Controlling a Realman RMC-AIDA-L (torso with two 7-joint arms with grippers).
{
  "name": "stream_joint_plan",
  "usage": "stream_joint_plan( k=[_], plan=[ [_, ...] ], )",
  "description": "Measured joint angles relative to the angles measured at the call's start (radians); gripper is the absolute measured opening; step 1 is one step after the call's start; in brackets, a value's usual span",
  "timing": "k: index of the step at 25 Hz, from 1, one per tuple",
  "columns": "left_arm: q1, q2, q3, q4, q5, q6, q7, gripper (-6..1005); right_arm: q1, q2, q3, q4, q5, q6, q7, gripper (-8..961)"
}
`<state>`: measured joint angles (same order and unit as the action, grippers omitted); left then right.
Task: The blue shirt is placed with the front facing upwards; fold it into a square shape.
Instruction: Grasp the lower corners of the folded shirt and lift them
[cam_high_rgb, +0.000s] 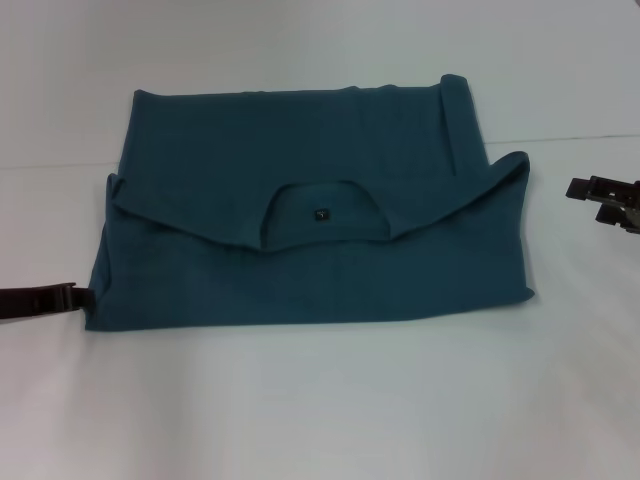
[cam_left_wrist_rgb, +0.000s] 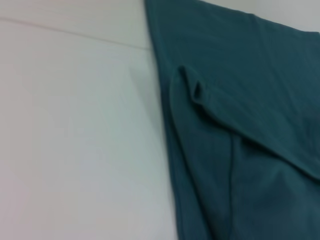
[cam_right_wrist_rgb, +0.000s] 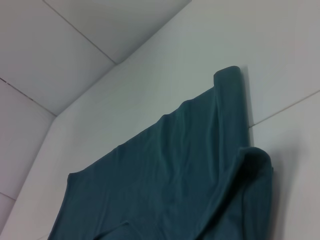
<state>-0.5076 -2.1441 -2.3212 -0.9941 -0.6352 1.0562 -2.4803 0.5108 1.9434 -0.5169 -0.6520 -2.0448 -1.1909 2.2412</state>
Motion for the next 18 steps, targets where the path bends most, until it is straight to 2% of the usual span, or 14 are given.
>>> stream_joint_plan(
  k=[10, 16, 18],
  plan=[
    [0.0, 0.003, -0.001, 0.035, 0.013, -0.029, -0.045, 346, 0.0, 0.0, 0.0, -0.005, 0.0, -0.002, 0.0, 837],
    [-0.017, 0.008, -0.001, 0.076, 0.015, -0.041, -0.051, 589, 0.0, 0.0, 0.0, -0.004, 0.0, -0.003, 0.0, 837],
    [-0.026, 0.013, -0.001, 0.092, 0.013, -0.04, -0.053, 640, 0.0, 0.0, 0.0, -0.003, -0.001, -0.002, 0.001, 837]
  ],
)
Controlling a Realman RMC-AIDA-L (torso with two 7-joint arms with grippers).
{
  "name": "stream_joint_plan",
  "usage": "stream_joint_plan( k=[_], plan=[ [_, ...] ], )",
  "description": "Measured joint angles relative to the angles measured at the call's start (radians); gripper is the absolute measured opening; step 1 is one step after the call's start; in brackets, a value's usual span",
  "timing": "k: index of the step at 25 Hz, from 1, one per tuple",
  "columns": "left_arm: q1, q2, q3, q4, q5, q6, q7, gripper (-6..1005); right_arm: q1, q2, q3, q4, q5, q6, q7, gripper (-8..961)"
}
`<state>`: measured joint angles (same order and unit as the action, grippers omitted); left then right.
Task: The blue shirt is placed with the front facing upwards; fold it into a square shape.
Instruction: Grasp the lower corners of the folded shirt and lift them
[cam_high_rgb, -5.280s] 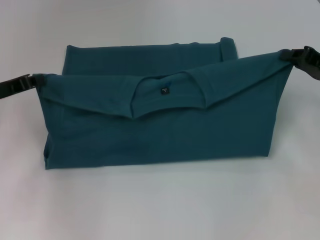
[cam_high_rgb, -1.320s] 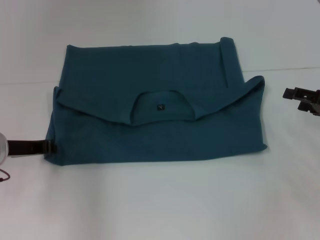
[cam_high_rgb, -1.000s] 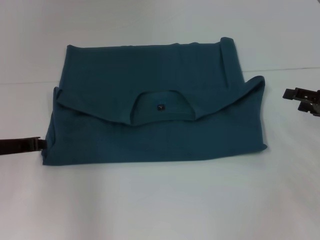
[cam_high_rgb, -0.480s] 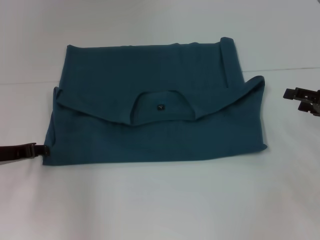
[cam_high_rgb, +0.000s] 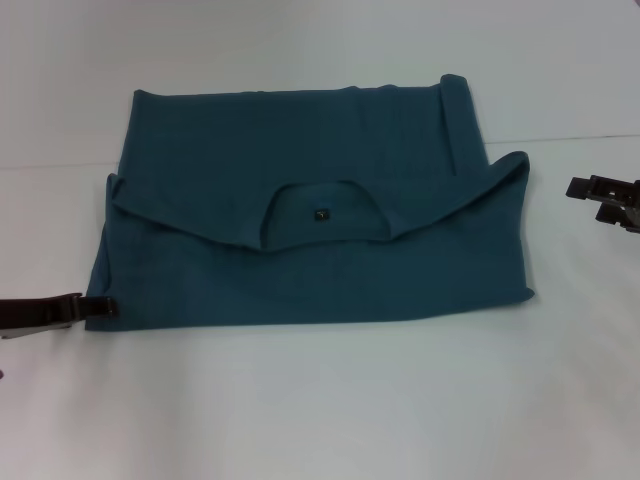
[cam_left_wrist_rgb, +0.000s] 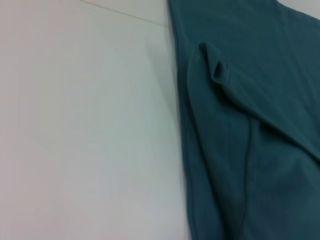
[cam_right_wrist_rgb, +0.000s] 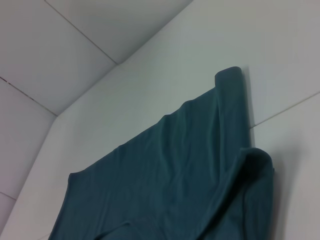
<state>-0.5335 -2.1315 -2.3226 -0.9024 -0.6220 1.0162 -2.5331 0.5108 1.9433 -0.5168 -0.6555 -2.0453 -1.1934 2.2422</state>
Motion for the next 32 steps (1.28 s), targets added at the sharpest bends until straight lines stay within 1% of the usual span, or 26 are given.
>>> stream_joint_plan(
  k=[4, 9, 13, 16, 19, 25, 28, 32],
  plan=[
    [-0.014, 0.001, -0.001, 0.014, -0.019, 0.007, 0.002, 742, 0.0, 0.0, 0.0, 0.001, -0.002, 0.0, 0.004, 837],
    [-0.025, 0.003, 0.007, 0.028, -0.054, 0.015, 0.011, 726, 0.0, 0.0, -0.003, 0.003, -0.004, 0.004, 0.01, 838],
    [-0.056, 0.023, 0.002, 0.09, -0.055, 0.027, 0.032, 637, 0.001, 0.0, -0.005, 0.004, -0.004, 0.004, 0.011, 838],
    [-0.065, 0.029, 0.0, 0.109, -0.056, 0.029, 0.04, 571, 0.001, -0.001, -0.002, 0.004, -0.004, 0.004, 0.011, 838],
    [-0.066, 0.03, 0.001, 0.107, -0.057, 0.029, 0.047, 504, 0.001, -0.001, -0.001, 0.004, -0.004, 0.003, 0.011, 837],
    [-0.065, 0.024, 0.002, 0.089, -0.058, 0.02, 0.053, 304, 0.0, -0.002, -0.002, 0.004, -0.004, -0.003, 0.011, 837],
    [-0.067, 0.024, 0.001, 0.09, -0.058, 0.023, 0.067, 73, -0.002, -0.002, -0.001, 0.005, -0.004, -0.007, 0.012, 838],
    [-0.064, 0.025, 0.002, 0.082, -0.058, 0.021, 0.072, 36, -0.006, -0.002, 0.0, 0.005, -0.003, -0.014, 0.013, 838]
  ],
)
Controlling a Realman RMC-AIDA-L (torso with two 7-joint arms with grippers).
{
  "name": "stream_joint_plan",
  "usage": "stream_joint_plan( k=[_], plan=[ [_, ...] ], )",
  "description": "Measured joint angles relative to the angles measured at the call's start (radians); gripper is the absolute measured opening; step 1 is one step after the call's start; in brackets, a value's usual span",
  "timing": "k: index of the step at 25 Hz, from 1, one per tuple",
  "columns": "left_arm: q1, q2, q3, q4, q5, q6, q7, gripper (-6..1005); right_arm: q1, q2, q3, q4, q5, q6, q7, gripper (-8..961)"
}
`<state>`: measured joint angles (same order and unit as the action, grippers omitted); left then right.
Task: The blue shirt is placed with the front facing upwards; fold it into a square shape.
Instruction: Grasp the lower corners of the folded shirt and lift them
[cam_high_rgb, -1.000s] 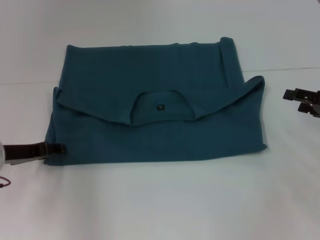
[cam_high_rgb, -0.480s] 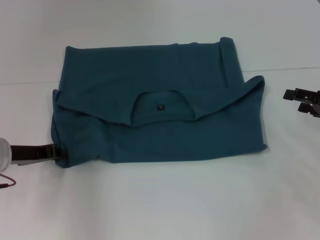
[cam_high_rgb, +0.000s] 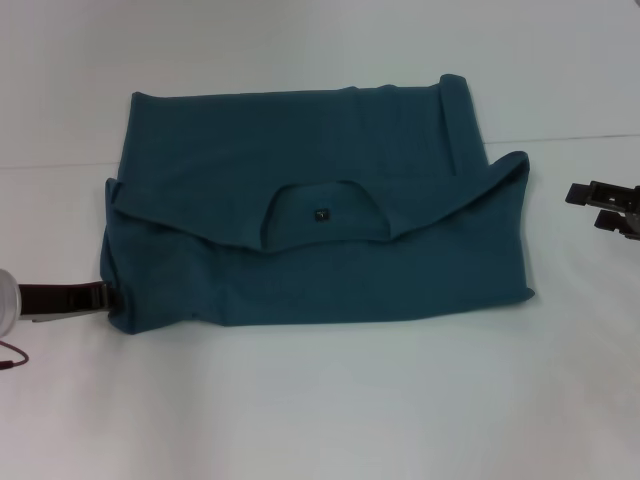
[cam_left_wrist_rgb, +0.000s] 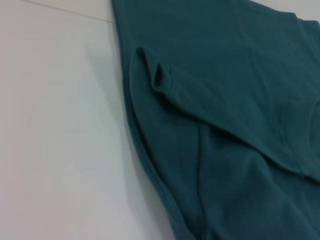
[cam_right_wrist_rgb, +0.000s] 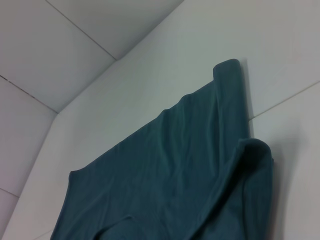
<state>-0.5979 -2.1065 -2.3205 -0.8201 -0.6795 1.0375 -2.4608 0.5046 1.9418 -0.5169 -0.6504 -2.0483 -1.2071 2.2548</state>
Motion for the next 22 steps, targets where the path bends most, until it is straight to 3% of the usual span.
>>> stream_joint_plan(
  k=[19, 22],
  plan=[
    [0.033, -0.003, -0.003, -0.099, -0.023, 0.072, 0.011, 28, -0.013, 0.0, 0.005, -0.004, 0.005, -0.033, 0.005, 837],
    [0.043, -0.004, -0.005, -0.126, -0.026, 0.089, 0.011, 28, -0.019, -0.011, 0.006, -0.008, 0.002, -0.057, 0.005, 837]
  ],
)
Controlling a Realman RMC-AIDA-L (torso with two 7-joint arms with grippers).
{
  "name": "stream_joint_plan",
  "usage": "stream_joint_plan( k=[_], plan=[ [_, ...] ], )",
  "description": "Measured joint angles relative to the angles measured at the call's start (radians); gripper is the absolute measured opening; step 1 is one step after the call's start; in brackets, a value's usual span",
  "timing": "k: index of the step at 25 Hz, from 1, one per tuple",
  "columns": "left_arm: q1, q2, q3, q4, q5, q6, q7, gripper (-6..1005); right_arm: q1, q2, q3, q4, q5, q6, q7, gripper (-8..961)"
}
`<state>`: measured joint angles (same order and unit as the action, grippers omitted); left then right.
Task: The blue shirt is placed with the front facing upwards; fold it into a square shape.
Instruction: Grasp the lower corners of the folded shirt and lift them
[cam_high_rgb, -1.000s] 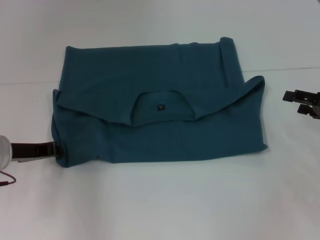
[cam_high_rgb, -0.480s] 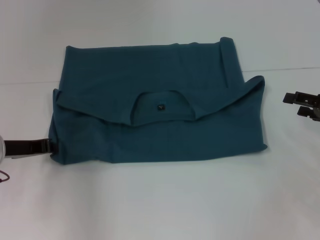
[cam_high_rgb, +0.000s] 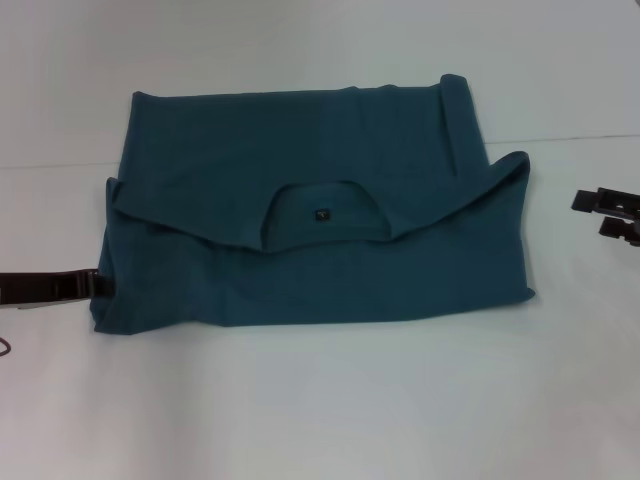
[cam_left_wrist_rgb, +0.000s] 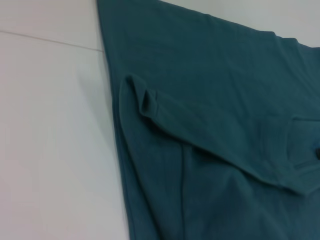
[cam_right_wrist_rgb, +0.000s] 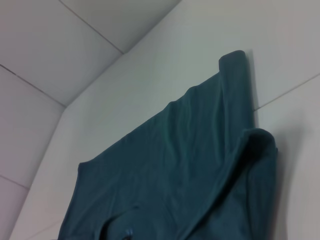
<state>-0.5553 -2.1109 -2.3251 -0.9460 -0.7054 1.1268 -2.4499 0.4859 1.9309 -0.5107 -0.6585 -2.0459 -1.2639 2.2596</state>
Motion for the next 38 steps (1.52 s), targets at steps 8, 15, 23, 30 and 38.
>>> stream_joint_plan(
  k=[8, 15, 23, 30, 38],
  plan=[
    [0.026, -0.001, -0.001, -0.012, 0.005, -0.006, -0.003, 50, -0.014, -0.022, 0.0, -0.002, 0.0, -0.034, 0.023, 838],
    [0.059, -0.022, -0.011, -0.038, 0.009, -0.013, -0.045, 98, -0.015, -0.017, 0.0, -0.003, -0.001, -0.035, 0.02, 837],
    [0.063, -0.027, -0.009, -0.038, 0.012, -0.022, -0.061, 268, -0.015, -0.016, 0.0, -0.003, -0.001, -0.035, 0.021, 838],
    [0.058, -0.038, -0.003, -0.016, 0.026, -0.057, -0.061, 509, -0.015, -0.015, 0.0, -0.003, -0.003, -0.035, 0.02, 838],
    [0.015, -0.031, -0.006, 0.054, 0.023, -0.058, -0.059, 905, -0.015, -0.015, 0.0, -0.001, -0.004, -0.031, 0.022, 838]
  ],
)
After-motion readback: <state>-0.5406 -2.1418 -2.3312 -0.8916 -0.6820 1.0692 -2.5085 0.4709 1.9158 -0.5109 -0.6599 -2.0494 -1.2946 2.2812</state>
